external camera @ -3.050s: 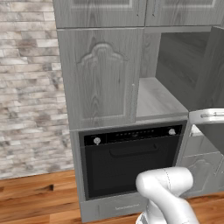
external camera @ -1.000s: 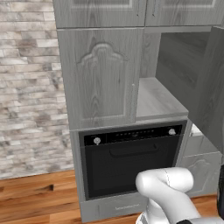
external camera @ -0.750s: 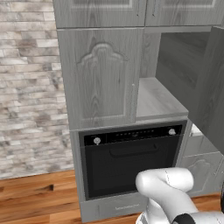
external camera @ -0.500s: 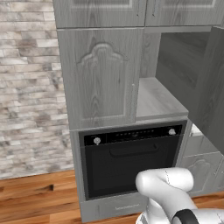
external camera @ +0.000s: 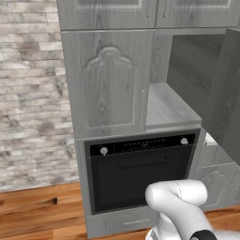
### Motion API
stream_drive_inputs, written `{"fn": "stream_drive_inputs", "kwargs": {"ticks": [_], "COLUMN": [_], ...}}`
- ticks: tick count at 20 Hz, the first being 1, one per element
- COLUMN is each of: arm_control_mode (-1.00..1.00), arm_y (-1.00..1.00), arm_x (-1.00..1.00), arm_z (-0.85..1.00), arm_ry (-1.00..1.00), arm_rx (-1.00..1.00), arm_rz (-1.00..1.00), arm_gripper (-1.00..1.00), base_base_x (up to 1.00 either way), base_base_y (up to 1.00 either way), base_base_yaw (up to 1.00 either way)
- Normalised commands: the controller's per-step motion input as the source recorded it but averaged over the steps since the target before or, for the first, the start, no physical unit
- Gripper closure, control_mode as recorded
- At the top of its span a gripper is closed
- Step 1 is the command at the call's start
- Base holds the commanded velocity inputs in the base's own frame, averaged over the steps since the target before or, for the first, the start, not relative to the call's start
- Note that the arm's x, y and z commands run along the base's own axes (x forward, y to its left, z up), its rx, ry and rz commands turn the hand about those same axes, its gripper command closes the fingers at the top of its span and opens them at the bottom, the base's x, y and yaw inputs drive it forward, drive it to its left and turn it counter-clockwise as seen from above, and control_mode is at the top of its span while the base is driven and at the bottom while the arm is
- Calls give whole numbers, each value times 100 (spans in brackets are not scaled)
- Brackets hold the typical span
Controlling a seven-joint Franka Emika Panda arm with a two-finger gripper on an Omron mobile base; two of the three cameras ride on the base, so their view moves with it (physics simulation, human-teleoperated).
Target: Open the cabinet. Pick the sponge and place it next to the sink. Then close the cabinet.
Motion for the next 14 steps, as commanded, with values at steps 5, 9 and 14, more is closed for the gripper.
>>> {"fn": "stream_drive_inputs", "kwargs": {"ticks": [5,9,14], "arm_control_mode": [-100,-100,-100], "arm_y": [-38,-34,-23], "arm_x": [0,0,0], "arm_z": [-8,-10,-24], "arm_ry": [-3,-4,-11], "arm_rx": [0,0,8], "arm_rz": [-1,-1,0], "arm_gripper": [-100,-100,-100], "base_base_x": [0,0,0], "base_base_y": [0,0,0], "base_base_yaw": [0,0,0]}}
